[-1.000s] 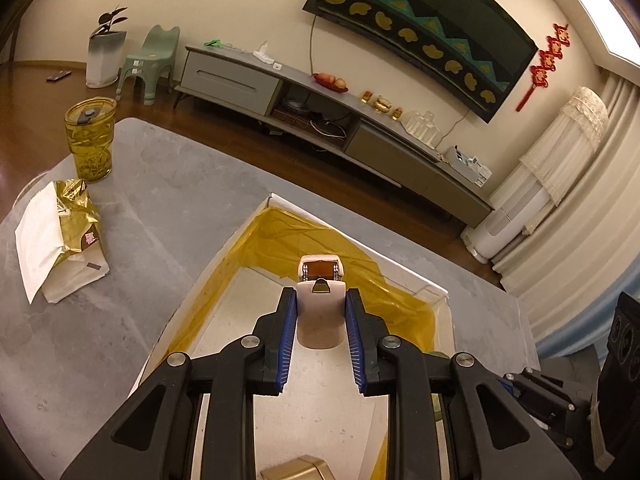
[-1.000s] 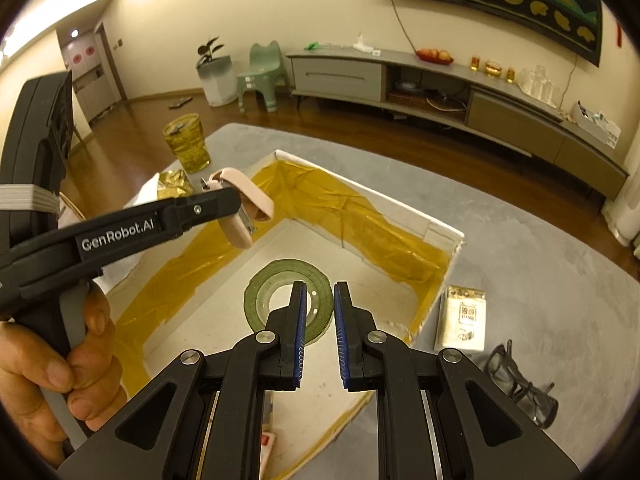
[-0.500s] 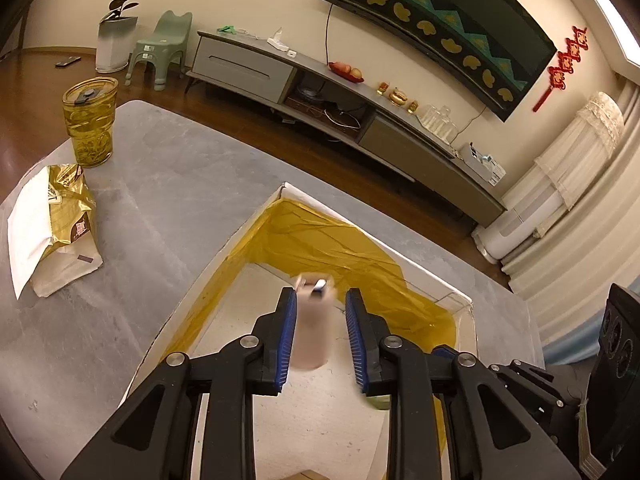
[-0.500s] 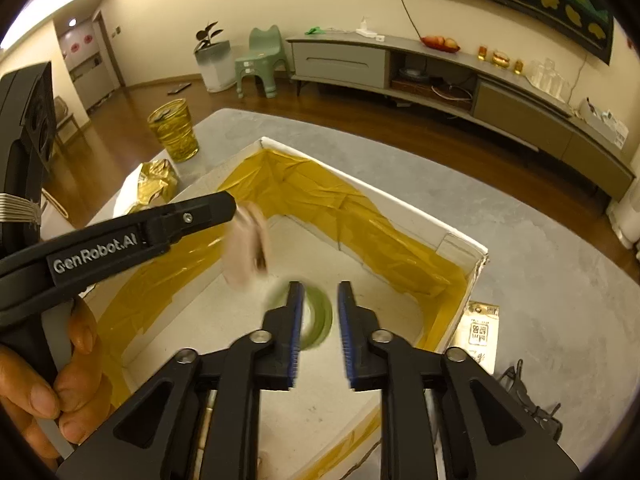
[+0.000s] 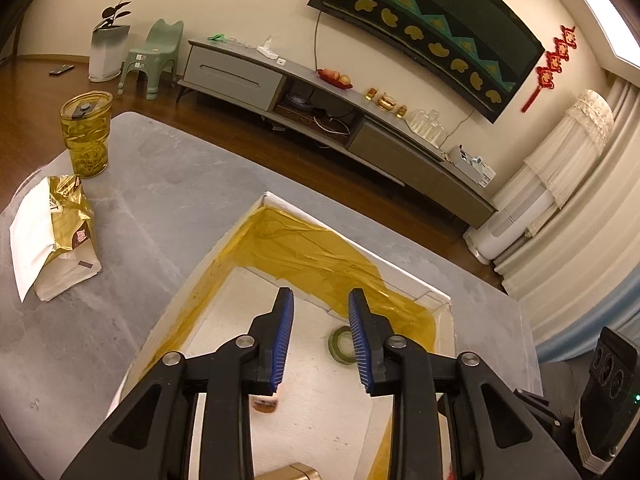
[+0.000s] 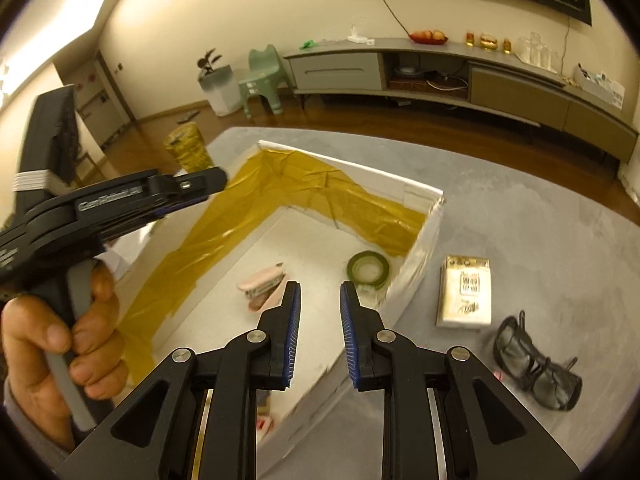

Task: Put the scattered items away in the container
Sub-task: 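Move both grippers back toward the red toy figure and glasses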

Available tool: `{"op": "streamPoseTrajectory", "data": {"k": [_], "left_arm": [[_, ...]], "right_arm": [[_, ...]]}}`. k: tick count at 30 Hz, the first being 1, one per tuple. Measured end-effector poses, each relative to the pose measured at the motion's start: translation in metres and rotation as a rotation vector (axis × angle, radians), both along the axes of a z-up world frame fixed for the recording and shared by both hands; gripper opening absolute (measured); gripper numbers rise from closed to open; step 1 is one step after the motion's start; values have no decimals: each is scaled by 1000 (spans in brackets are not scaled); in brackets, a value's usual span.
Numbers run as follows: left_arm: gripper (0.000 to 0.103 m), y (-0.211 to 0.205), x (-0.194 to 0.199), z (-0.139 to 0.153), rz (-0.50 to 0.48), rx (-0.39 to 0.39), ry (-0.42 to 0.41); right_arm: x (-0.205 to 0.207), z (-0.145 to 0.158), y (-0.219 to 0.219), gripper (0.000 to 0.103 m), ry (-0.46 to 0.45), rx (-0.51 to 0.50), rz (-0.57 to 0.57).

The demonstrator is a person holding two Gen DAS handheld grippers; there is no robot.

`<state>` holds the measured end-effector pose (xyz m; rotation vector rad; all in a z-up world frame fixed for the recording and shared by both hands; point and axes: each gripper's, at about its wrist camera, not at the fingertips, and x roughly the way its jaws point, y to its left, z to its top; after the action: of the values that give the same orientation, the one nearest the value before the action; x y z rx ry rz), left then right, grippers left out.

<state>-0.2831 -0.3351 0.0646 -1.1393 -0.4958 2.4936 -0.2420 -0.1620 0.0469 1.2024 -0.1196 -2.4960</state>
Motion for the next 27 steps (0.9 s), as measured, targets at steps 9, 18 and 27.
{"op": "streamPoseTrajectory", "data": {"k": [9,18,27], "left_arm": [[39,19,24,3,-46,-71,13],[39,41,58,10,-87,-186,77],[39,59,83,18,-102,-255,114]], "right_arm": [[52,9,11,28,60,-94,82],[102,26,14,29,159,-154,175],[124,19,34,29,167,-210,170]]}}
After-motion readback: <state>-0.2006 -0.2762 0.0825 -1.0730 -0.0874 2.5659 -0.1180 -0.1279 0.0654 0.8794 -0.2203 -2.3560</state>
